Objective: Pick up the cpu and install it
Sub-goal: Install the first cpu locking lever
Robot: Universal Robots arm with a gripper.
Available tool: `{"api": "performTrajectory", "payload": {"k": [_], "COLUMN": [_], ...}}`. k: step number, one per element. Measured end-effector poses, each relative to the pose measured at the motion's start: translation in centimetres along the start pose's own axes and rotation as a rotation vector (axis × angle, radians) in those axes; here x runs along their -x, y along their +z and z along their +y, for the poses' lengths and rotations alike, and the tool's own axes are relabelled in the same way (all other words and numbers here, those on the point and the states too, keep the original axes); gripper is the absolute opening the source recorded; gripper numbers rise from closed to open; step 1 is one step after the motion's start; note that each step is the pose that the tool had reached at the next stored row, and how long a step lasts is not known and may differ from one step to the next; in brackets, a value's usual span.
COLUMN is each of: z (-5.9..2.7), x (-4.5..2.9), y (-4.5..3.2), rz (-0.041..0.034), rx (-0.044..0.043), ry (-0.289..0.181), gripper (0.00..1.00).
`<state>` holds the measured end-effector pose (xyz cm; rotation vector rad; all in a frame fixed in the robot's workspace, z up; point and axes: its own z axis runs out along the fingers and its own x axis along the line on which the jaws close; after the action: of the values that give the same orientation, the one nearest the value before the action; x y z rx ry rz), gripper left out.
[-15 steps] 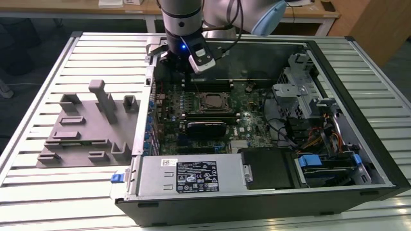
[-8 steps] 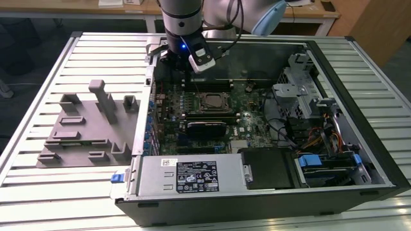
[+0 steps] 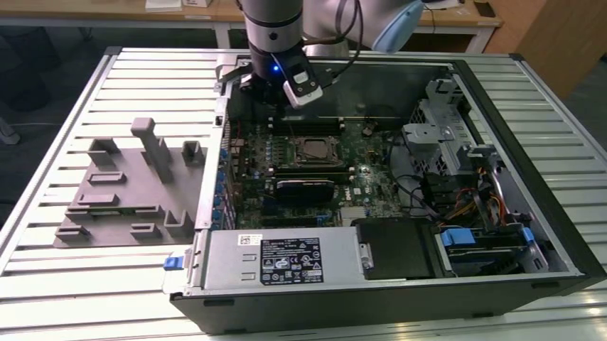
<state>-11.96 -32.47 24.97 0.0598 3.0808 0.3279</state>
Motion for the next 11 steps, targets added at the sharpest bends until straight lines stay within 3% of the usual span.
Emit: {"api": "performTrajectory", "payload": {"k": [6, 11], "z": [0.06, 0.12], "x": [1.65, 3.44], "y": [0.07, 0.16], "rz": [0.0035, 0.0072], "rx": [-0.0002, -0.0004], "ry": [0.001, 0.002], "gripper": [0.11, 0.11]}}
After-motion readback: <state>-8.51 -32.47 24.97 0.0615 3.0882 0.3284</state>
